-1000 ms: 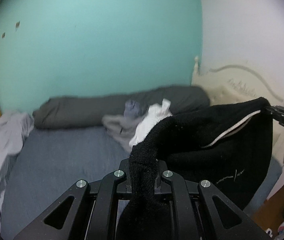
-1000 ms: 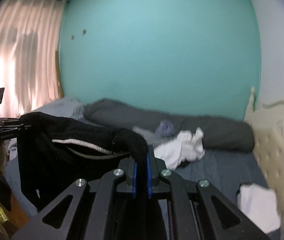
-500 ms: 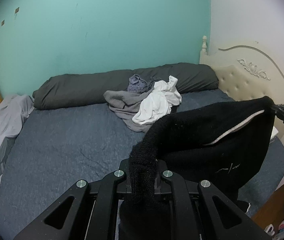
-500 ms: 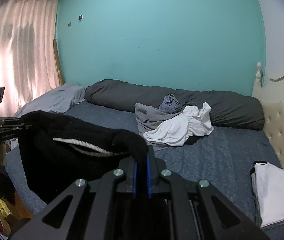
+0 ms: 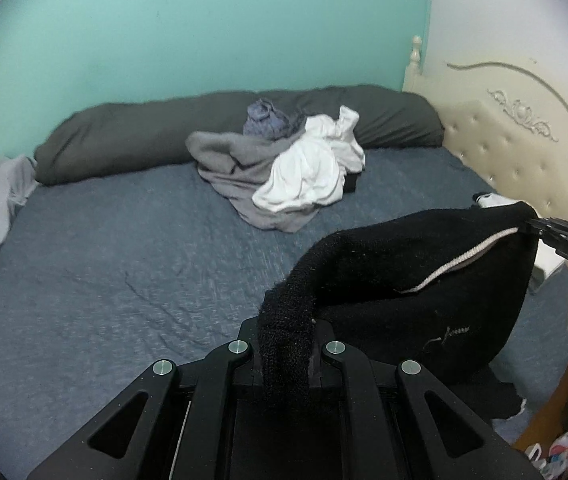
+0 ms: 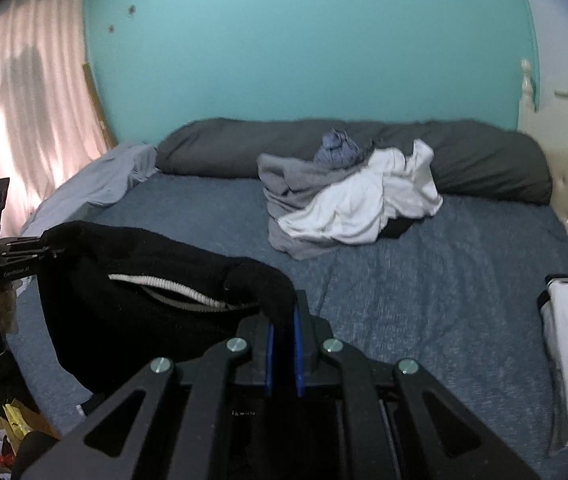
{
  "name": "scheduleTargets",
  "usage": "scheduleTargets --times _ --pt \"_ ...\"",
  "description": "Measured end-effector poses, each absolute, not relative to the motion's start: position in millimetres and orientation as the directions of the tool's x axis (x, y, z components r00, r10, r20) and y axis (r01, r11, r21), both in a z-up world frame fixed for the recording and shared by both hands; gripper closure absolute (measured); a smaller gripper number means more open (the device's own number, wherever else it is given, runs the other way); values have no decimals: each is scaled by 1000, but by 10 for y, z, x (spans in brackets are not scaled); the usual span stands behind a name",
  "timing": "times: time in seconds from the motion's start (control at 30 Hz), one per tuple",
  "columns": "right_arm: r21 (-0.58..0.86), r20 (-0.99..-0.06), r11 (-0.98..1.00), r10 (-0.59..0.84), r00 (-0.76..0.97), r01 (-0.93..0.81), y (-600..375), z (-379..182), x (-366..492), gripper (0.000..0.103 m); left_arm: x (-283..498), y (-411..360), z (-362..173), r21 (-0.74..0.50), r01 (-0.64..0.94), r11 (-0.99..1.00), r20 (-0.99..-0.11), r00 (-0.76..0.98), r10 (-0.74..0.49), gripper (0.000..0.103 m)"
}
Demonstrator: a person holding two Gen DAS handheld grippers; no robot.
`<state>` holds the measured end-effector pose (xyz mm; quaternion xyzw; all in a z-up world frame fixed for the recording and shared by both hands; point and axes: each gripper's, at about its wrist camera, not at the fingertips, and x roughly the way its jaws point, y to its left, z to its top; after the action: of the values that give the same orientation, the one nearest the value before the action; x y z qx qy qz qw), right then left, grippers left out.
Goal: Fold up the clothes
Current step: 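Lift the black sweater with both grippers, holding it up off the bed, then lay the black sweater flat on the bed with both grippers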
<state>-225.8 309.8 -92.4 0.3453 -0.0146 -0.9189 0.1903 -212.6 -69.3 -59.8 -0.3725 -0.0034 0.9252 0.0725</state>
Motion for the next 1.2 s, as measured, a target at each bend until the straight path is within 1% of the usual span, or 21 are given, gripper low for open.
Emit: scheduleTargets --times 0.27,0.47,0.6,0.8,1.0,1.07,1.1,1.13,1.17,1.2 --pt "161 -666 -942 -325 -671 296 3065 -1612 -3282 96 -3168 -929 -1247 -96 -124 -988 -727 -670 154 95" --pt "123 -691 -953 -282 -665 276 2961 -1950 -3991 96 -3880 -1109 -1626 -94 -107 -990 -761 -634 140 95" --pt "102 -706 -958 -259 -660 267 2891 -2181 -4399 96 -4261 -1225 -1863 -119 -79 -990 -786 -601 143 95" --pt "65 -752 -970 -203 -627 236 2837 -2601 -4836 96 -4705 -1249 -2238 -130 -66 -989 -821 -553 145 95" --pt "67 -801 -976 -177 -572 208 2822 -3091 -5051 96 -4956 -1320 -2761 -203 -18 -979 -852 -489 186 94" --pt "75 -812 -977 -177 -556 202 2805 -3220 -5073 94 -4961 -1325 -2899 -212 -14 -977 -857 -478 193 92" --pt "79 -816 -977 -179 -550 200 2797 -3276 -5075 92 -4947 -1338 -2932 -222 -13 -975 -854 -479 201 91" --pt "97 -826 -976 -189 -532 196 2807 -3336 -5082 92 -4934 -1351 -2964 -231 -13 -973 -852 -480 209 88" --pt "108 -824 -978 -190 -533 181 2842 -3327 -5049 87 -4913 -1383 -2966 -239 -8 -971 -849 -484 213 82" --pt "117 -821 -979 -189 -539 165 2882 -3307 -5009 84 -4886 -1433 -2943 -247 2 -969 -845 -489 215 66"
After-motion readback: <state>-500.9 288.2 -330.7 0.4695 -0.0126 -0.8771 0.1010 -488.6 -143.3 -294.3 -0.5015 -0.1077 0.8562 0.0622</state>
